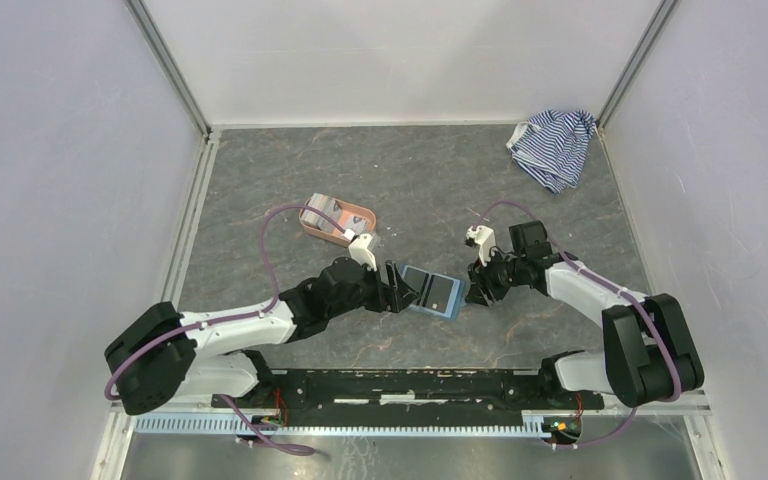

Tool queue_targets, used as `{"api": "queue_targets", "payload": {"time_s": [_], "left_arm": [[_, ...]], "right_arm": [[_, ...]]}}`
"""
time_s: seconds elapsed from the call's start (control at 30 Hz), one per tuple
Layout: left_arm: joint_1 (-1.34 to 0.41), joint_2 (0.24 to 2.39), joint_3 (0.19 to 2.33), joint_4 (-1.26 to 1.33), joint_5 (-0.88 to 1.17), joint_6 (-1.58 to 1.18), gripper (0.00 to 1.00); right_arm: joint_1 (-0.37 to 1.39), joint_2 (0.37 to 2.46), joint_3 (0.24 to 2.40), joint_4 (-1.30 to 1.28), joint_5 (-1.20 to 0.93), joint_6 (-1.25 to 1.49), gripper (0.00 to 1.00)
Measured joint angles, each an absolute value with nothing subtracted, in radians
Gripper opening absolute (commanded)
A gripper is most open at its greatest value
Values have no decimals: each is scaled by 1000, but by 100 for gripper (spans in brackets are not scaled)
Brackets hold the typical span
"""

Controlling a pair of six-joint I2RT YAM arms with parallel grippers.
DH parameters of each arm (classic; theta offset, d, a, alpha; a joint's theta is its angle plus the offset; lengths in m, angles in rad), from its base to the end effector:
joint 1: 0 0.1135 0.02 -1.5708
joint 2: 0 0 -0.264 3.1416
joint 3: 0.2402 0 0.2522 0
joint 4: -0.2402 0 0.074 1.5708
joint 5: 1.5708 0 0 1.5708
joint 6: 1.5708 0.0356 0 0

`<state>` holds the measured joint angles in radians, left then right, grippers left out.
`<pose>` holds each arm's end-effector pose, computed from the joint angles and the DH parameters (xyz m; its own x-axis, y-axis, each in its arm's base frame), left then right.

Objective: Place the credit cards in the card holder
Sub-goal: Insert the credit card into the card holder, then turn over the card holder at the center of the board.

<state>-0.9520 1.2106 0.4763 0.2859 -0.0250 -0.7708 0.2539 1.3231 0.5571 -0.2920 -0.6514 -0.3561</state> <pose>0.1444 -0.2013 0.1934 -0.7386 -0.1635 -0.6540 0.3996 0.6752 -0.6201 0.2110 0.0771 0.1537 -0.6205 -0.4474 -0.6440 -0.7511 0.5751 0.3241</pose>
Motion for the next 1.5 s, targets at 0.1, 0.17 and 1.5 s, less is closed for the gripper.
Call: {"api": "queue_targets", "payload": {"time_s": [0.1,0.17,1.5], "left_arm": [[-952,1211,474,287,-25,-771,83],[-952,1211,471,289,-25,-771,83],[-951,1321,366,765,30,-1017,83]], "right_arm": [[253,1325,557,-290,-643,-353,43],[253,1327,557,-288,-633,-352,38],[229,1440,717,-167,-895,-278,48]]}}
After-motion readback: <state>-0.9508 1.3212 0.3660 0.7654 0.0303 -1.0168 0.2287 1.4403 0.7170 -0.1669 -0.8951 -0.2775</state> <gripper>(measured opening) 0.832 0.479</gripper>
